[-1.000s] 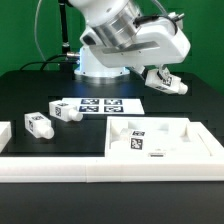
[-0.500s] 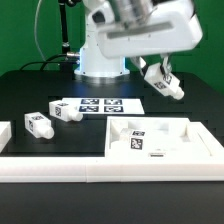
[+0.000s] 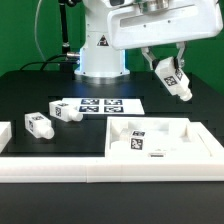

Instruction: Assemble one leg

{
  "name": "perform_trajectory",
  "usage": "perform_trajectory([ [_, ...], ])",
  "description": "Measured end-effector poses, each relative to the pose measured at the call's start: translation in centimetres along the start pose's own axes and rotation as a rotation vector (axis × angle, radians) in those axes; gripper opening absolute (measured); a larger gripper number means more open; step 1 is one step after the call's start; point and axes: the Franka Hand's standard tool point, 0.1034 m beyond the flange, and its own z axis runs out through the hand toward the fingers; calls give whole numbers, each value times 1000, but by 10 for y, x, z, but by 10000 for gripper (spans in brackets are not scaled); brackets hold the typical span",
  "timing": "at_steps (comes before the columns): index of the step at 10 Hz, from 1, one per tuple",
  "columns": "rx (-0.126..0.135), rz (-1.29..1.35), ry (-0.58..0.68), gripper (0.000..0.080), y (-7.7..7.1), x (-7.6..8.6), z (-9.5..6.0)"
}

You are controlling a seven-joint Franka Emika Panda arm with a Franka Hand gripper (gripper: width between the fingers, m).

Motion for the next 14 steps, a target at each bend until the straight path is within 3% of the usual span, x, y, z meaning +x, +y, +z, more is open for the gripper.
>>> perform_trajectory([
  [1,-49,-126,30,317,-5,-1,0],
  [2,-64,-187,54,317,-6,6,-3],
  [3,-66,-240,89,317,-9,12,-6],
  [5,-37,-265,131,317,-8,23,-9],
  [7,-39,-277,124,317,-9,20,-8],
  [9,-60,-380,121,317,-6,24,-6],
  [11,-82,-511,131,317,-3,47,-6],
  [12,-98,-555,137,317,-9,52,-5],
  [14,-97,-562,139,317,-12,54,-5],
])
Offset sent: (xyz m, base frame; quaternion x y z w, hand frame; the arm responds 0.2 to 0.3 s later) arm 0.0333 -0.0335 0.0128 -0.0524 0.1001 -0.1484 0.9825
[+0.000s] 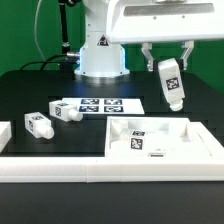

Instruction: Assemble one leg

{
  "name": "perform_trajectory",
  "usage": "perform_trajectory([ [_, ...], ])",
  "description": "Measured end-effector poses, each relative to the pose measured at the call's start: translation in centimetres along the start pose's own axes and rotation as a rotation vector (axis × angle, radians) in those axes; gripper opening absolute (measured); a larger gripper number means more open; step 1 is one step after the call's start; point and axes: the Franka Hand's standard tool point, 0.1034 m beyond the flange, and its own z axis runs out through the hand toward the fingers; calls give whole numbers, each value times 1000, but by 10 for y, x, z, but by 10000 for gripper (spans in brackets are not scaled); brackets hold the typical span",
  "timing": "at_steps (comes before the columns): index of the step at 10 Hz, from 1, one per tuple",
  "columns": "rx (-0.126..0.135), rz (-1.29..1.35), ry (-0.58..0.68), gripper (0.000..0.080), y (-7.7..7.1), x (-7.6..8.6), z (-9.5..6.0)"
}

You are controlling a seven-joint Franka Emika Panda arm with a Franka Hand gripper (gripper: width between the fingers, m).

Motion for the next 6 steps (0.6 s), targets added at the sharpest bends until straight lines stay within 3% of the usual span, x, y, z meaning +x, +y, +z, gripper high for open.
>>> perform_trajectory([
  [3,-1,-8,-2,317,-1,-1,2],
  [4,-29,-139,33,317,-13,1,7],
  [6,-43,-270,43,317,-19,11,15],
])
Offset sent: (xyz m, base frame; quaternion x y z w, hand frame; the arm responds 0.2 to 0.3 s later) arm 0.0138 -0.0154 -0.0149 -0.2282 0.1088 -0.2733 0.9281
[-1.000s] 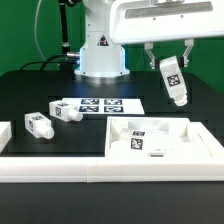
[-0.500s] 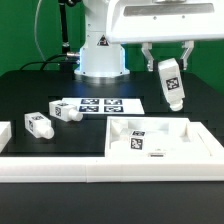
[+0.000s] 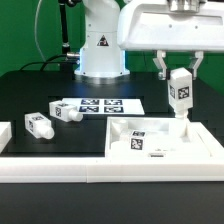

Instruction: Assemble one leg

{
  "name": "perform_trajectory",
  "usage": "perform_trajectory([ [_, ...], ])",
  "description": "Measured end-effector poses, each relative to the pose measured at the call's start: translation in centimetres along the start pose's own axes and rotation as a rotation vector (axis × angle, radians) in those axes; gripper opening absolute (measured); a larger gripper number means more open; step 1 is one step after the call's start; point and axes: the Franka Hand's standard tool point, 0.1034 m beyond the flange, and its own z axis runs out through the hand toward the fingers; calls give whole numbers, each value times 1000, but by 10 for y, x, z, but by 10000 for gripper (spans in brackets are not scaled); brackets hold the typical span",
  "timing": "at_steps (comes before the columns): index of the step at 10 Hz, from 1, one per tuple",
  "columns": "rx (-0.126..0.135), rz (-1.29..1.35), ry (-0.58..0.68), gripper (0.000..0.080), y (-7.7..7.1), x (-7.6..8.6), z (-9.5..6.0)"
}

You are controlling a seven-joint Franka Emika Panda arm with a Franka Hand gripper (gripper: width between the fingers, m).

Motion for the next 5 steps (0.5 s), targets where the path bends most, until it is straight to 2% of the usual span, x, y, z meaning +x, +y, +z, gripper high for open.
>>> perform_trajectory([
  [1,-4,-25,14,317,-3,9,-3],
  [2,-2,-47,-2,317,1,12,-5],
  [5,0,-50,-3,317,-1,11,-3],
])
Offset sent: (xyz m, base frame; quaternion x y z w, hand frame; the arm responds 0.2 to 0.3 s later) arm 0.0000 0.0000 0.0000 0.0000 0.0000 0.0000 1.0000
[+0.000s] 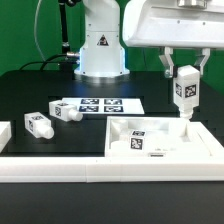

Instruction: Assemble one leg

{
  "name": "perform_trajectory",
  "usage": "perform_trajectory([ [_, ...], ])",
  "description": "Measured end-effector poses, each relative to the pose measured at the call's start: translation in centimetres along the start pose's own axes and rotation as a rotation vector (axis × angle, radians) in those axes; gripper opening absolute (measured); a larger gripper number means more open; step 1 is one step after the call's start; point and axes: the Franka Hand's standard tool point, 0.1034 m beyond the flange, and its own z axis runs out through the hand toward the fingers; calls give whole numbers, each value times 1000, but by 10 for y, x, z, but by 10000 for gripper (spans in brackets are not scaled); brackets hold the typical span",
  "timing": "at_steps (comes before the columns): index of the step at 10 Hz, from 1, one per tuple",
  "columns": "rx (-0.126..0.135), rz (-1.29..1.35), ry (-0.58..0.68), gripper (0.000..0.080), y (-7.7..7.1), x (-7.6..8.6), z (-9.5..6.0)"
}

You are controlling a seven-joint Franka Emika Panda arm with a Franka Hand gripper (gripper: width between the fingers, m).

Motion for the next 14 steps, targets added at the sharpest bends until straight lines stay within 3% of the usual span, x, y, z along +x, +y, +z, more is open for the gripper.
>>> perform_trajectory([
  [4,-13,-165,34,317,9,22,8],
  [7,-12,-161,94,317,9,24,8],
  [9,-22,-197,217,317,10,26,11],
  [14,-28,-294,183,317,11,31,29],
])
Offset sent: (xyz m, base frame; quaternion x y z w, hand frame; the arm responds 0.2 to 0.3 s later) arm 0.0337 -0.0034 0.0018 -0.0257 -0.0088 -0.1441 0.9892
